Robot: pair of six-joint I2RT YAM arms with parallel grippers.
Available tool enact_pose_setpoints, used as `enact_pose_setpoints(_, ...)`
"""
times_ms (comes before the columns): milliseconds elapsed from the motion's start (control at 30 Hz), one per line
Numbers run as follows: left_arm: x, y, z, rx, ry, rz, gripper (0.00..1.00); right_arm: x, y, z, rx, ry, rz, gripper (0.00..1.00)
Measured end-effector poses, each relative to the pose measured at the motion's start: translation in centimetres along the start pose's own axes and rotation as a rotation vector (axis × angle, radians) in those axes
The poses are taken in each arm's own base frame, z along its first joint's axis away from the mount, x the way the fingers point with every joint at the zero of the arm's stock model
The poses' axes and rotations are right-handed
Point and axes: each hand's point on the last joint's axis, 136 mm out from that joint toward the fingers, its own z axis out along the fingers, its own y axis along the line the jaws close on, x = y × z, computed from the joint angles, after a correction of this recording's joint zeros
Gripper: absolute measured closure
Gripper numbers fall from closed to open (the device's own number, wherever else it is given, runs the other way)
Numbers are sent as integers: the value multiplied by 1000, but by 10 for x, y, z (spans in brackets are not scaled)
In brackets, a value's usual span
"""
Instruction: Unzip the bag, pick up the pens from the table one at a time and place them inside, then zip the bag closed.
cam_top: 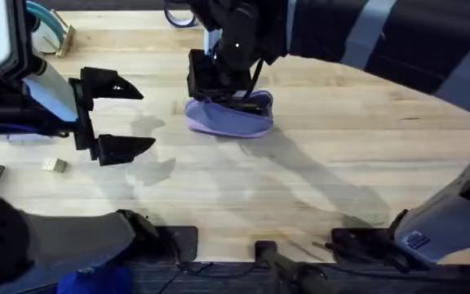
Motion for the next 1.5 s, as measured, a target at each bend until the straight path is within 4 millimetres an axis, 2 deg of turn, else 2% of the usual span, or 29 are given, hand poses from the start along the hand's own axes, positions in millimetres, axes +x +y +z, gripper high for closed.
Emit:
enact_pose_setpoints(367, 16, 22, 15, -1, -103, -65, 7, 0, 0, 0, 0, 0, 0, 970)
enact_pose_setpoints(600, 19, 30, 31, 22, -127, -33, 8, 0, 0, 0, 0, 0, 0, 971)
enact_pose_setpoints(867, 13, 39, 54, 45, -112, 80, 7, 0, 0, 0, 0, 0, 0, 970)
enact_pose_setpoints(1067, 6, 47, 71, 54, -100, 97, 7, 0, 0, 0, 0, 0, 0, 970)
enact_pose_setpoints(1267, -5, 49, 89, 82, -96, 104, 7, 0, 0, 0, 0, 0, 0, 971)
enact_pose_setpoints(1500, -18, 42, 107, 133, -99, 119, 7, 0, 0, 0, 0, 0, 0, 971)
